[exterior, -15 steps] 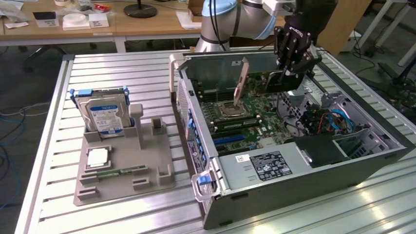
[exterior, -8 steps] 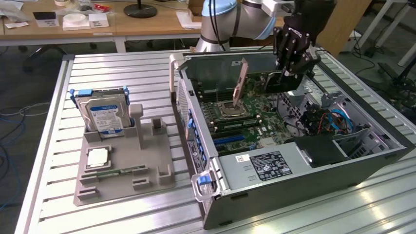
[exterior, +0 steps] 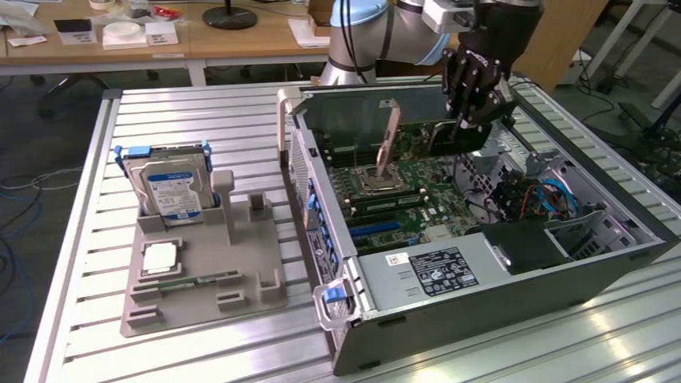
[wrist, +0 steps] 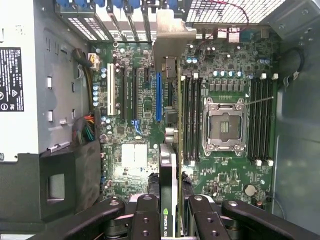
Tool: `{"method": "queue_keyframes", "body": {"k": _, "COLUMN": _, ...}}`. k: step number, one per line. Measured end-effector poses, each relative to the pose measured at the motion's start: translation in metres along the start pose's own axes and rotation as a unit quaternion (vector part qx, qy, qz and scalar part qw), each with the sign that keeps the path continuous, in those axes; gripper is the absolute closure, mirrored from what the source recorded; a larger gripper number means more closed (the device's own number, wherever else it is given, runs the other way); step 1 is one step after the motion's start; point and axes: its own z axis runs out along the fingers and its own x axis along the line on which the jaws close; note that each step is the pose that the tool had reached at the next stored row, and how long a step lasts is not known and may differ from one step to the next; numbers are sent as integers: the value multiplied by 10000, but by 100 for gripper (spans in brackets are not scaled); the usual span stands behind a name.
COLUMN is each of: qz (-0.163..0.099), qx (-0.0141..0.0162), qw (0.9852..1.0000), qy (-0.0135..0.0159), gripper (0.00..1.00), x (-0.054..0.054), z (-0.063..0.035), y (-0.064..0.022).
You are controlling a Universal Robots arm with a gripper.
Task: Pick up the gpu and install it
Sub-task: 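Insert the gpu into the slot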
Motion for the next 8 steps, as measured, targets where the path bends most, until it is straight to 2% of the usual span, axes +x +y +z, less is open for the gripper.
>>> {"method": "queue_keyframes", "body": {"k": 8, "qz": 0, "qx": 0, "qw": 10000, "qy": 0, "gripper": 73, "x": 20, "z": 54, "y": 56}}
